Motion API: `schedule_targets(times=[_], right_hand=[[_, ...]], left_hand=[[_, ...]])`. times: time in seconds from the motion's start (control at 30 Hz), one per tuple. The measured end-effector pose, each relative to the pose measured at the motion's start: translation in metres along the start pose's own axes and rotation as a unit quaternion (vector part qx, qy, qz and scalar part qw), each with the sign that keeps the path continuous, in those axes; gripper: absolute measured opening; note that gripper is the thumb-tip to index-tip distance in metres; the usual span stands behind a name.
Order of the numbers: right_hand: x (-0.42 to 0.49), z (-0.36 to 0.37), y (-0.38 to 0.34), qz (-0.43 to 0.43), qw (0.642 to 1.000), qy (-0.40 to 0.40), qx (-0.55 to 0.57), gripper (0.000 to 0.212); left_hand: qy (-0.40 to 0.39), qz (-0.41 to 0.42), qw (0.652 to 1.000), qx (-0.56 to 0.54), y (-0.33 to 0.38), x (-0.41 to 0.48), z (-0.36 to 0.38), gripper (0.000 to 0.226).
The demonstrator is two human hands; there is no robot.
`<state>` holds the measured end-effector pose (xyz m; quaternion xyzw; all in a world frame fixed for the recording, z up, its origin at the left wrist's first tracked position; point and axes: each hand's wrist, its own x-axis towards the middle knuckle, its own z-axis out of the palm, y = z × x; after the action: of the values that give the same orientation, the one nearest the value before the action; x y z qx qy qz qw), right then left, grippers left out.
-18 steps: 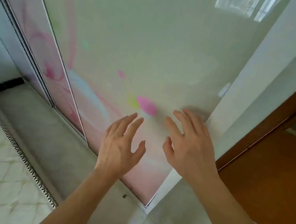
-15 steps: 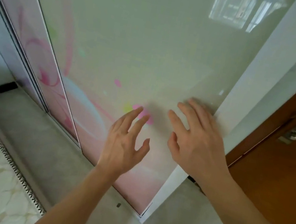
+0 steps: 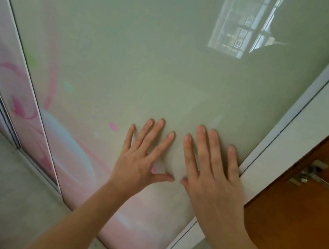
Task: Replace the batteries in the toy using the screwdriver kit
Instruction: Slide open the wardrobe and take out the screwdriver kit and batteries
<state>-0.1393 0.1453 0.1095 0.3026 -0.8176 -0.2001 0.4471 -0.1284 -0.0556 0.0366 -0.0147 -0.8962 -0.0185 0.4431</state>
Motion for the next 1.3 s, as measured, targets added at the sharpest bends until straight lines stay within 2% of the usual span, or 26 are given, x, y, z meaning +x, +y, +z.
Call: schedule_targets(times=[0.33,0.53,0.67,0.77,1.0,1.13,1.3], right_hand=[[0.031,0.003,-0.027,-0.006,1.000,0.001,0.016,0.080],[0.071,0.001,-0.058,-0.016,0.997,0.025,0.070,0.071],[0.084,-0.006,-0.067,-0.044,0.973,0.058,0.220,0.061],[0.090,-0.015,-0.064,-0.029,0.951,0.098,0.293,0.057],[0.106,-0.008,-0.059,0.026,0.931,0.136,0.336,0.063],[0.116,-0.001,-0.064,0.004,0.931,0.125,0.344,0.066],[0.126,0.005,-0.071,-0.019,0.906,0.106,0.409,0.073]], left_hand=[[0.023,0.011,0.999,-0.021,-0.043,0.003,0.009,0.109],[-0.019,-0.034,0.999,-0.035,-0.081,0.005,-0.003,0.104],[-0.083,-0.093,0.992,-0.008,-0.086,0.000,-0.031,0.099],[-0.096,-0.093,0.991,0.010,-0.077,-0.003,-0.048,0.096],[-0.034,-0.100,0.994,-0.001,-0.052,0.025,-0.057,0.097],[-0.040,-0.118,0.992,0.010,-0.055,0.044,-0.056,0.090],[-0.038,-0.120,0.992,0.005,-0.070,0.050,-0.051,0.076]])
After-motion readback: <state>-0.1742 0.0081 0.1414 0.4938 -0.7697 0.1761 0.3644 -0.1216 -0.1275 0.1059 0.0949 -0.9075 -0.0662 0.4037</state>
